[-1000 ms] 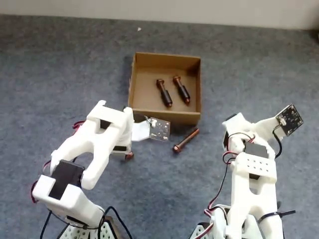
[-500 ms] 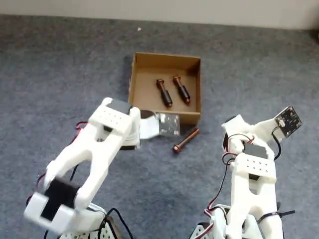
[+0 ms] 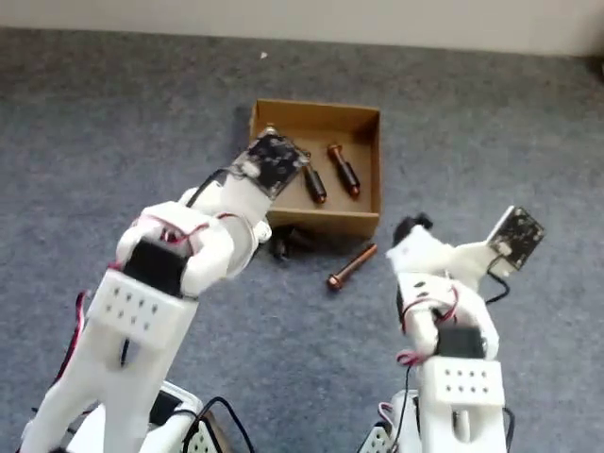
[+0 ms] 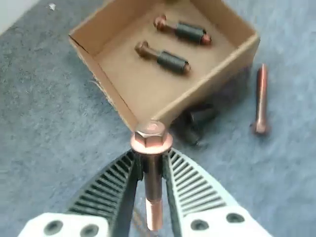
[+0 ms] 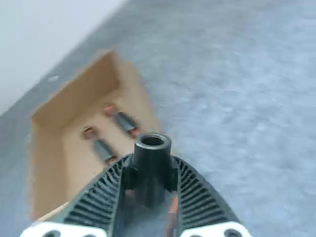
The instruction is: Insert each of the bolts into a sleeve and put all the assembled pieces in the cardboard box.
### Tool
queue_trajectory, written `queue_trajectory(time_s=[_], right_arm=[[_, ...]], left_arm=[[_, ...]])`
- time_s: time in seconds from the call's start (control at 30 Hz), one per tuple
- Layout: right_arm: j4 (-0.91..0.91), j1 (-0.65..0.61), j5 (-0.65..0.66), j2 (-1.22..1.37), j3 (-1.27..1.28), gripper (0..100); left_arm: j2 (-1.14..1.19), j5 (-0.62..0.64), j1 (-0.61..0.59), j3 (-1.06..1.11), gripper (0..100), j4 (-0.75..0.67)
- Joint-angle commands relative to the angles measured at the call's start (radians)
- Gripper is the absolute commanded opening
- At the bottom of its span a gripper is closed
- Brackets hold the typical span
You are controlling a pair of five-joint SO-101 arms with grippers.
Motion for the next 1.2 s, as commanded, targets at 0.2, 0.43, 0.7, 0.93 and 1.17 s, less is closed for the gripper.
queue_trajectory(time_s=[0.2,0.43,0.7,0.93,1.17], right_arm=[[-0.010,-0.343,0.293,-0.337,0.102,0.4],[-0.127,-0.536,0.551,-0.450,0.217,0.4],[-0.325,-0.616,0.686,-0.582,0.437,0.4],[-0.317,-0.615,0.687,-0.671,0.529,0.4],[-0.315,-0.615,0.687,-0.665,0.529,0.4]], left_arm=[[-0.476,0.304,0.102,0.246,1,-0.278],[-0.682,0.351,0.188,0.395,1,-0.397],[-0.748,0.353,0.266,0.512,1,-0.483],[-0.746,0.353,0.291,0.604,1,-0.620],[-0.750,0.353,0.291,0.588,1,-0.651]])
